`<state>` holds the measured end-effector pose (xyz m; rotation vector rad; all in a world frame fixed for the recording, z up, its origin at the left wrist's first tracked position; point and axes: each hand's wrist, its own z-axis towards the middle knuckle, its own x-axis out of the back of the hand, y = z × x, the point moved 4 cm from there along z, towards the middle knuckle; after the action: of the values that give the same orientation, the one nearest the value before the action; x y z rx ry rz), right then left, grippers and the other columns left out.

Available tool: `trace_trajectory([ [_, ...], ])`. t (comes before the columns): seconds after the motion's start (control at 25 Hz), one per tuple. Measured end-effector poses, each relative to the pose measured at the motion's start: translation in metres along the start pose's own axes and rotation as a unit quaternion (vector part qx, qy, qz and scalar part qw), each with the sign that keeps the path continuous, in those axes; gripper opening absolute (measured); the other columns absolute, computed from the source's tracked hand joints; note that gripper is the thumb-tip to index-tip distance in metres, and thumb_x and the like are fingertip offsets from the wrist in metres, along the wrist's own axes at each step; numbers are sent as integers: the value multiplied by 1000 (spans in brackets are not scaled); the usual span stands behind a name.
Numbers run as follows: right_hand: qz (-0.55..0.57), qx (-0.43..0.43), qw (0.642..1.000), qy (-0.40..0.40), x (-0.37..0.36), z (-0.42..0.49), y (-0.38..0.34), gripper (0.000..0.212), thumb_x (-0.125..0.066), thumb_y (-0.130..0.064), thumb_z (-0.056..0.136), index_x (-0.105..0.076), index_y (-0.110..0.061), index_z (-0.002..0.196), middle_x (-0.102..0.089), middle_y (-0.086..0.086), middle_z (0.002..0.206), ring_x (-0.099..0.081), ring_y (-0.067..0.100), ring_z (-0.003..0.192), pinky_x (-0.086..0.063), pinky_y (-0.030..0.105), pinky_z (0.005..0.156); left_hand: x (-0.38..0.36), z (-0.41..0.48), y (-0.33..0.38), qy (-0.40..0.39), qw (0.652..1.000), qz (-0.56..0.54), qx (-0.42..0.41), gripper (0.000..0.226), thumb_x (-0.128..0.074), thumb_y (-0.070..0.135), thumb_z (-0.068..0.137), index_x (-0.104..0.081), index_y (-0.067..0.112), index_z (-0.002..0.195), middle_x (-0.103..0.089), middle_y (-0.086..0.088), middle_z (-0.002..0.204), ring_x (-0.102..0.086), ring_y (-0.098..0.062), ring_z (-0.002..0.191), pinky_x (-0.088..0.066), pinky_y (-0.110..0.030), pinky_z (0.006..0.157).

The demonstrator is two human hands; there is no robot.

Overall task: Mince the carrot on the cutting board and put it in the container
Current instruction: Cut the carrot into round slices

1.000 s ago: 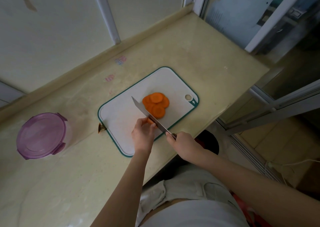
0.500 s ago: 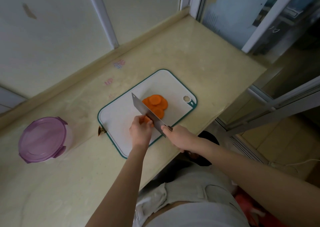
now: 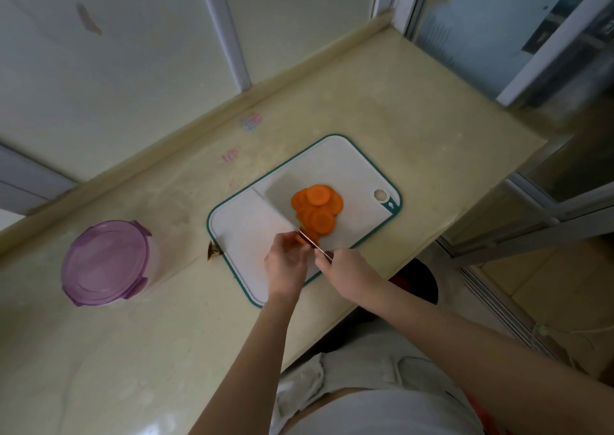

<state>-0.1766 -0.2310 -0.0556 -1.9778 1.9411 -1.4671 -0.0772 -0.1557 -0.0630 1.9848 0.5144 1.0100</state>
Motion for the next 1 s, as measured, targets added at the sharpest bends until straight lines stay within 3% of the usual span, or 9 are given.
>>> trace_trajectory([
  [0.16,34,-11,998,-48,18,18,4,52,-36,-44,100,-43,-13,59,-46,4,56,-48,21,54,-33,28,49,-2,3,-3,-20,1000,4,-4,24,-67,15,85,-57,13,106,-63,5,96,-58,-11,93,-42,-19,82],
  [0.32,133,-58,982,-122,33,36,-6,47,-34,-51,98,-31,-21,61,-29,-2,50,-25,12,39,-22,22,41,-3,3,-5,-23,1000,-1,-4,22,-66,12,84,-57,15,104,-63,5,94,-59,-11,92,-41,-16,77],
  [0.44,158,-54,981,-97,39,40,-13,46,-37,-49,98,-30,-21,61,-28,-3,49,-24,11,36,-21,20,38,-5,2,-5,-18,1000,-12,-12,24,-67,10,83,-55,16,104,-62,5,95,-57,-9,90,-41,-10,74],
  [0.56,172,-36,982,-69,42,33,-17,48,-38,-48,98,-32,-20,59,-30,-4,48,-26,11,36,-23,19,36,-4,3,-5,2,999,-36,-4,29,-69,8,81,-55,15,106,-62,2,100,-58,-10,93,-45,-19,80],
  [0.72,156,-24,987,-34,46,14,-11,49,-40,-49,97,-33,-19,59,-32,-3,49,-29,10,34,-25,18,37,-3,6,-1,14,998,-55,11,25,-73,10,78,-56,16,95,-62,3,92,-59,-11,88,-44,-13,74],
  [0.88,159,-49,985,-36,47,-5,-3,48,-41,-48,97,-34,-18,60,-33,-3,51,-31,9,35,-26,18,36,-4,5,1,3,998,-56,-3,21,-71,15,81,-57,17,97,-63,2,98,-58,-12,94,-45,-20,81],
  [1.0,166,-70,983,-34,45,-13,3,48,-42,-47,97,-36,-17,60,-34,-2,52,-32,8,34,-27,19,36,-6,5,3,11,999,-38,-13,24,-72,18,80,-56,17,97,-62,2,95,-58,-12,91,-43,-19,78],
])
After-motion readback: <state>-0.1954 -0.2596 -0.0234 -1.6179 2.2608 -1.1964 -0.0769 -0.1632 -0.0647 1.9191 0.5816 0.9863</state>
